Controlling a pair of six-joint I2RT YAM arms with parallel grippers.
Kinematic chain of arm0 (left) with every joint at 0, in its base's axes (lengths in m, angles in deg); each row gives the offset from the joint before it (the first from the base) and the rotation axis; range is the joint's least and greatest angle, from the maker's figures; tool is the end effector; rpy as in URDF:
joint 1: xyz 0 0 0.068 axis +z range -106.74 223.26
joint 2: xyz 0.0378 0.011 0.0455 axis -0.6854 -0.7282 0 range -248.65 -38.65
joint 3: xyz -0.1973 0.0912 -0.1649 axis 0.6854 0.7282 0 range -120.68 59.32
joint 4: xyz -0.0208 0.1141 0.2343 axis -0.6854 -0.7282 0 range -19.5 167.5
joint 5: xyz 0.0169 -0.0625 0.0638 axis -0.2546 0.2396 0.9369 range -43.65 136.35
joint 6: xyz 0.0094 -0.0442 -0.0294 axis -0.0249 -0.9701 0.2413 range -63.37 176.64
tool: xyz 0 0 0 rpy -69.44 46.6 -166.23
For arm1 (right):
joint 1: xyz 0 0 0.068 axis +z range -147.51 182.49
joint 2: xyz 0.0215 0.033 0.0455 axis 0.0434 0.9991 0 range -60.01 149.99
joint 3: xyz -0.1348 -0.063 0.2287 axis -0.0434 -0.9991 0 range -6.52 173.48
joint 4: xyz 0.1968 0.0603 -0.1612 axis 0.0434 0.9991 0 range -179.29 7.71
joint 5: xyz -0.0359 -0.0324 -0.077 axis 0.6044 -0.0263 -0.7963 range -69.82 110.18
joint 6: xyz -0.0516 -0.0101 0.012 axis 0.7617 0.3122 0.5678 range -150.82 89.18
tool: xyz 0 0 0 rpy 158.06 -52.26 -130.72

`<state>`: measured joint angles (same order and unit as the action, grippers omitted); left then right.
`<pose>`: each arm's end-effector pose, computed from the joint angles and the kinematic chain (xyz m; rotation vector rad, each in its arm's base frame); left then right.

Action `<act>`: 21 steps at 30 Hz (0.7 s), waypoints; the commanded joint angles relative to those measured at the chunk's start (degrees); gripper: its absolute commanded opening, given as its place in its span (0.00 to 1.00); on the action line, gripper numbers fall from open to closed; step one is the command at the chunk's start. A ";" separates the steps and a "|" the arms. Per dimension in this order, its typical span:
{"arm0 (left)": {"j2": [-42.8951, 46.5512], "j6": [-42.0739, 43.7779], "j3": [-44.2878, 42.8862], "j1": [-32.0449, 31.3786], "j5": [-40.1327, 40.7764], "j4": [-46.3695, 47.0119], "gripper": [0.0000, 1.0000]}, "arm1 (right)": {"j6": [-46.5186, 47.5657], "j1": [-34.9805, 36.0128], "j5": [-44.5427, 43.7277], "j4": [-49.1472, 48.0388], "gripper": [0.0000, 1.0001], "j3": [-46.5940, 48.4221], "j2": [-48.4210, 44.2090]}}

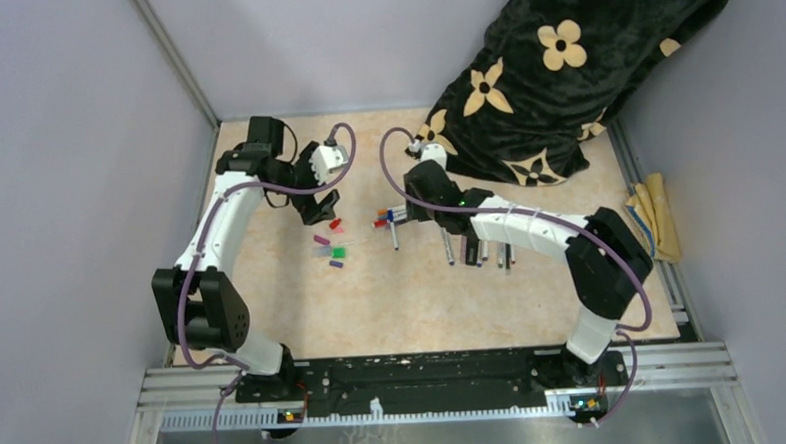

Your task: Open the pen caps

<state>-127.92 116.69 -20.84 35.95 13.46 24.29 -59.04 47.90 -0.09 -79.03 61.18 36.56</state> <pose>0.3111 -0.0594 0.3060 1.5002 1.9309 -0.3780 0.2736 0.2599 0.2423 -0.1447 2.2176 0.3143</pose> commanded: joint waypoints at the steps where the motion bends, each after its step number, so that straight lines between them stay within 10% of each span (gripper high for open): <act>1: 2.47 -4.15 -1.91 1.07 -1.76 -1.95 0.99 | 1.52 3.20 2.01 0.56 0.43 6.56 6.75; 21: 5.43 -7.05 -1.92 3.80 -1.76 -1.56 0.99 | 2.23 5.98 3.23 -0.51 0.33 9.16 18.51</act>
<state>-123.71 110.22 -21.54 39.30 12.70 23.24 -57.38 52.95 2.03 -76.84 71.30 54.42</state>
